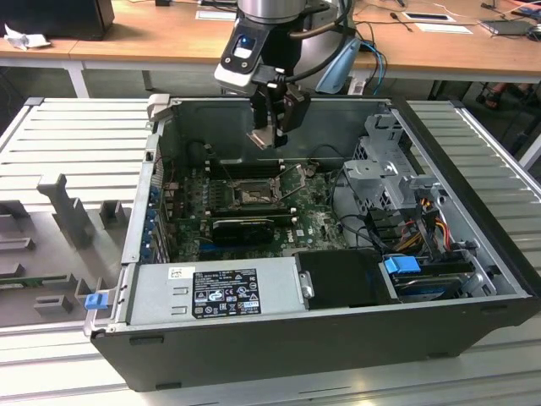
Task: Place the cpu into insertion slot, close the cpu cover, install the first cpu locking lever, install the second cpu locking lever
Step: 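Place the cpu into insertion slot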
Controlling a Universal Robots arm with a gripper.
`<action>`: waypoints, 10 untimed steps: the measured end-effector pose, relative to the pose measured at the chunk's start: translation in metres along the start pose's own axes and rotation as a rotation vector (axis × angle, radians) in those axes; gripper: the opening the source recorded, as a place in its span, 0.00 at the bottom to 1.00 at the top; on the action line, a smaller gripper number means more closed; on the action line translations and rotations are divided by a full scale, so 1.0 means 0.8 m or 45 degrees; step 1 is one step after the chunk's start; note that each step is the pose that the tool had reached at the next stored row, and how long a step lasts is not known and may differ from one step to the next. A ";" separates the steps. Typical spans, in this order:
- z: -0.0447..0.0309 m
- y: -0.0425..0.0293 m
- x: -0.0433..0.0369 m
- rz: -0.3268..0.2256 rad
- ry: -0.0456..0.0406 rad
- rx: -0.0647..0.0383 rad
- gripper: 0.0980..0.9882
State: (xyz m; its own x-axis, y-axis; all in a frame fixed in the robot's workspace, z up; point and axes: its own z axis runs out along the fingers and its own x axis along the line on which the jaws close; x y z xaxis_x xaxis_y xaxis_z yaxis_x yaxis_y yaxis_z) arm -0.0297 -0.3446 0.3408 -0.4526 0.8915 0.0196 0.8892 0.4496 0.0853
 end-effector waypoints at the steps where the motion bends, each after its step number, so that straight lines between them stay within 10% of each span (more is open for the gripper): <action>1: 0.0002 0.0000 0.000 0.013 -0.001 0.000 0.48; 10: 0.0016 -0.0001 0.000 0.154 -0.015 -0.002 0.48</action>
State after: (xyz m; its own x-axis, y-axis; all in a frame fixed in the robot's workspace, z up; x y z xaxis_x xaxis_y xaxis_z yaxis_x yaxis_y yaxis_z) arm -0.0297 -0.3447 0.3395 -0.3413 0.9398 0.0184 0.9371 0.3386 0.0847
